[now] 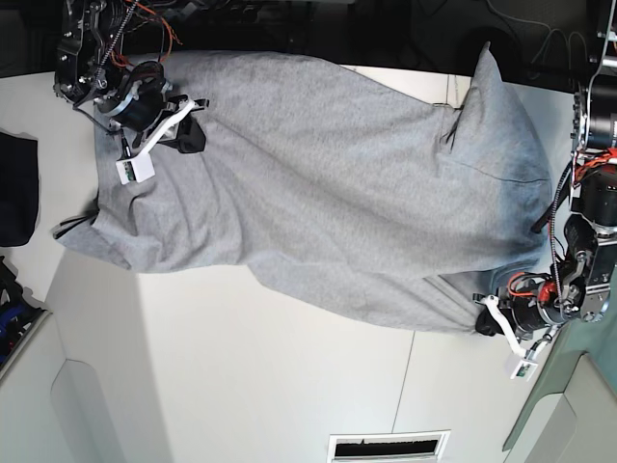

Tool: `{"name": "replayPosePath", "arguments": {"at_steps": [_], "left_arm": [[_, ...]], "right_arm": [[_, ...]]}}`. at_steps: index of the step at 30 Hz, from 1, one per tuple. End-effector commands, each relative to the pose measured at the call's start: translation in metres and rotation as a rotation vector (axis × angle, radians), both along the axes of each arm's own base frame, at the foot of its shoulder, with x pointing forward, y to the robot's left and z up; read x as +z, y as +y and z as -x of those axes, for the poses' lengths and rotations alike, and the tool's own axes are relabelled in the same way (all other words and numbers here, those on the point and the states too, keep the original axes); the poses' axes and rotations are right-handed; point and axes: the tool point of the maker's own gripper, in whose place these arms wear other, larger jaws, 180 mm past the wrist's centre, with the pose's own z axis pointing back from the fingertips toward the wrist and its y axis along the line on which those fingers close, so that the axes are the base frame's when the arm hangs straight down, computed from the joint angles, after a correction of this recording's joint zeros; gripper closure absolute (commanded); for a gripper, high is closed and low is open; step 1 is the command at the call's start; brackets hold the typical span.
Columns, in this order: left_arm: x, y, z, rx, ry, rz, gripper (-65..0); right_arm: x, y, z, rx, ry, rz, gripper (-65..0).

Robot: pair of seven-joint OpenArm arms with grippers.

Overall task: Layout the t-shirt on the table in an organized manner, then fold the t-shirt properly
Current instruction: 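Grasp the shirt hem with the left gripper and pull it outward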

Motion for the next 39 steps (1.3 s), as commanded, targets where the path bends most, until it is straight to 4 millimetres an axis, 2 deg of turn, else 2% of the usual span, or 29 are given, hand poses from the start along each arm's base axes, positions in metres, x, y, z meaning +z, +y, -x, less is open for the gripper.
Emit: {"name": "replayPosePath", "arguments": {"at_steps": [1,4,8,11,14,18,19,21,23,27,30,33,35,39], "left_arm": [[0.036,0.011,-0.022,0.024,-0.092,-0.005,0.0],[0.051,0.014,-0.030,0.025,-0.114,-0.012,0.0],[0.069,0.015,-0.041,0.028,-0.145,-0.014,0.0],[0.088,0.026,-0.054,0.096,-0.187,-0.027,0.0],[0.107,0.032,-0.064,0.132,-0.225,-0.031,0.0],[0.121,0.030,-0.071,0.122,-0.242,-0.029,0.0],[0.122,0.030,-0.071,0.123,-0.244,-0.026,-3.4],[0.123,0.029,-0.072,0.126,-0.242,-0.007,-16.1],[0.120,0.029,-0.069,0.129,-0.217,-0.004,-23.5],[0.110,0.029,-0.060,0.120,-0.138,0.028,-24.0],[0.111,0.016,-0.046,0.038,-0.104,0.147,-24.0],[0.106,0.009,-0.023,-0.049,-0.054,0.223,-24.0],[0.095,0.006,-0.003,-0.087,-0.003,0.257,-24.0],[0.062,0.006,0.038,-0.134,0.080,0.232,-23.9]], "right_arm": [[-0.001,-0.004,0.009,0.012,0.018,0.002,0.0],[0.002,0.000,0.013,-0.008,0.018,-0.047,0.0],[0.006,0.002,0.010,-0.014,0.005,-0.063,0.0],[0.009,0.002,0.006,-0.013,-0.007,-0.061,0.0],[0.016,0.002,-0.002,-0.010,-0.032,-0.058,0.0],[0.024,0.002,-0.016,-0.008,-0.067,-0.058,0.0],[0.026,0.002,-0.020,-0.008,-0.074,-0.058,0.0],[0.029,0.002,-0.026,-0.008,-0.088,-0.058,-0.1],[0.035,0.002,-0.034,-0.007,-0.110,-0.057,-3.7],[0.055,-0.003,-0.056,-0.015,-0.181,-0.050,-8.1],[0.075,-0.014,-0.072,-0.040,-0.248,-0.033,-13.9],[0.090,-0.035,-0.091,-0.103,-0.298,-0.012,-22.4],[0.097,-0.052,-0.105,-0.150,-0.330,0.018,-27.3],[0.095,-0.088,-0.133,-0.259,-0.337,0.100,-28.8]]}}
